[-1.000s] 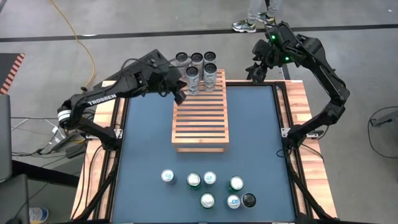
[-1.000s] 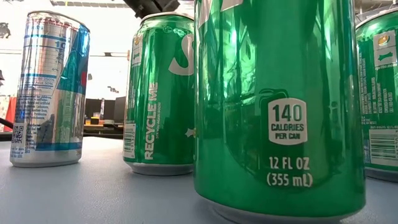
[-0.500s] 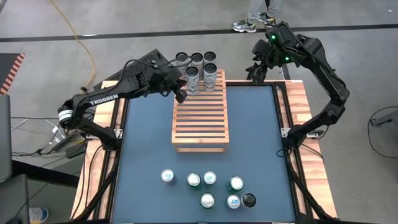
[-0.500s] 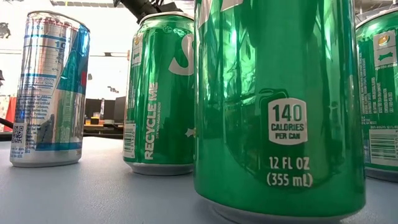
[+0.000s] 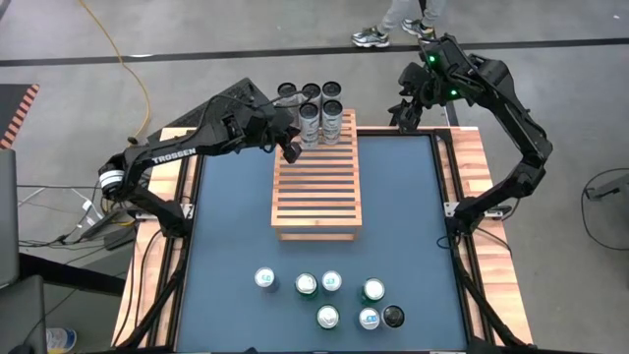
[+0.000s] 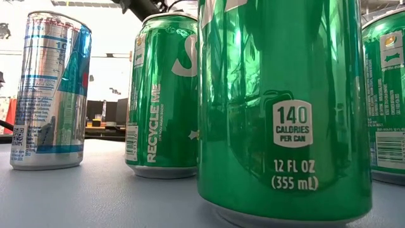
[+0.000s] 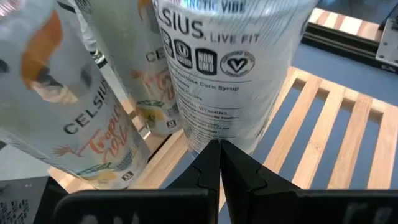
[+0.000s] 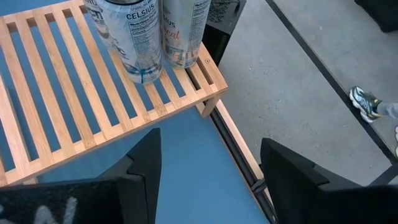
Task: Place canned beverage on shelf
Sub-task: Put the white blue soda can on the shelf aligned with the other white blue soda can
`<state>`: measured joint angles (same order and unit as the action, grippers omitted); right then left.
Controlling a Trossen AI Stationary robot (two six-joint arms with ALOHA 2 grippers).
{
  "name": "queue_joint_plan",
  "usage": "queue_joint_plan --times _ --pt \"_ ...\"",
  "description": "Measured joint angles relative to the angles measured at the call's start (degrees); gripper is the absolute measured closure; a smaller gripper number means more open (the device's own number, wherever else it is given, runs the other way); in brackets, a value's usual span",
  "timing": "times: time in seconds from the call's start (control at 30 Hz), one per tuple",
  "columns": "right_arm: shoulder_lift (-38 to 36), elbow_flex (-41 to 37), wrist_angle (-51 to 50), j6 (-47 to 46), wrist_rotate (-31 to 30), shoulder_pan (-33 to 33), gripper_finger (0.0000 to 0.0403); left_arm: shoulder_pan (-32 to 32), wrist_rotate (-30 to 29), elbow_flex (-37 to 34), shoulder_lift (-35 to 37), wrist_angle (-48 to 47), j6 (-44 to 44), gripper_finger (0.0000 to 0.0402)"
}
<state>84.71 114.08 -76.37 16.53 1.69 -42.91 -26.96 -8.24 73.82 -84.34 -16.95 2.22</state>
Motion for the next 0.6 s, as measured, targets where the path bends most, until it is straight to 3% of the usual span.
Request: queue_joint_plan --times 0.6 --pt "0.0 0.0 -0.08 0.0 0.0 0.01 0.0182 -0.42 -2.99 0.0 -0.11 3.96 0.02 0.0401"
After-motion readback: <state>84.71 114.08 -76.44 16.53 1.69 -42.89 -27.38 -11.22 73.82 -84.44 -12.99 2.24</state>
